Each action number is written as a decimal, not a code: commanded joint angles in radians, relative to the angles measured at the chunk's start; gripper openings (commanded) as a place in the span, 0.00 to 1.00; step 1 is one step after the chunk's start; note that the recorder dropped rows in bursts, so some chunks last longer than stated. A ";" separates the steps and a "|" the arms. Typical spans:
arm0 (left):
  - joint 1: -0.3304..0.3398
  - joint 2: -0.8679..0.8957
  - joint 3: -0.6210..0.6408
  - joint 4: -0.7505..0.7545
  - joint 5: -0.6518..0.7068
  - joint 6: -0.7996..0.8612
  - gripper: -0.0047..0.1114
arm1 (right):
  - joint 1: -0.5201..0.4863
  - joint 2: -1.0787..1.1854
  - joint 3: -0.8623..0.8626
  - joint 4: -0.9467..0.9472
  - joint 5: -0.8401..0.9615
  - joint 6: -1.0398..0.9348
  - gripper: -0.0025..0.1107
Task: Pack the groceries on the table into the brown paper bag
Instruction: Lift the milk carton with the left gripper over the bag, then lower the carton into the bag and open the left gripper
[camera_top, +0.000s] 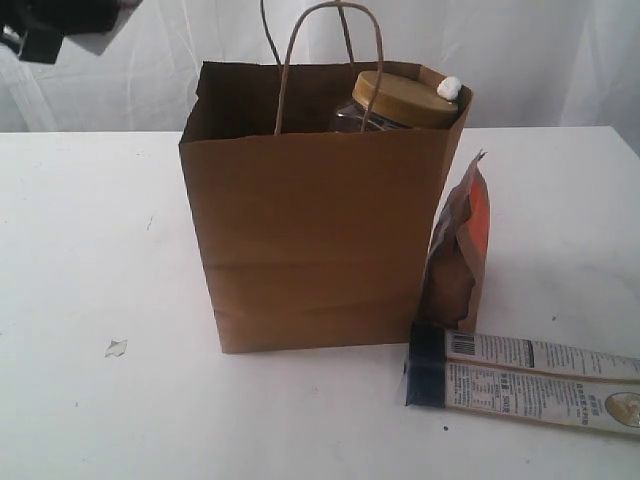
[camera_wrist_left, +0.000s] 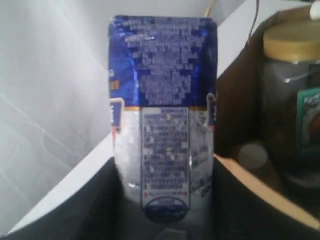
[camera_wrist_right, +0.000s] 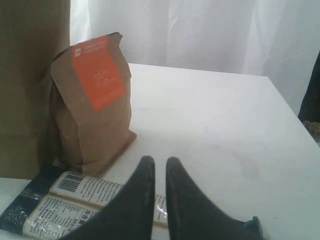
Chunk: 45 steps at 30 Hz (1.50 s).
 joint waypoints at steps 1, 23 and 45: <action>-0.054 0.040 -0.055 -0.118 -0.020 0.062 0.04 | -0.003 -0.007 0.007 0.003 -0.005 -0.002 0.10; -0.179 0.201 -0.063 -0.444 -0.037 0.272 0.04 | -0.003 -0.007 0.007 0.003 -0.007 -0.002 0.10; -0.179 0.288 -0.064 -0.439 0.049 0.272 0.04 | -0.003 -0.007 0.007 0.003 -0.007 -0.002 0.10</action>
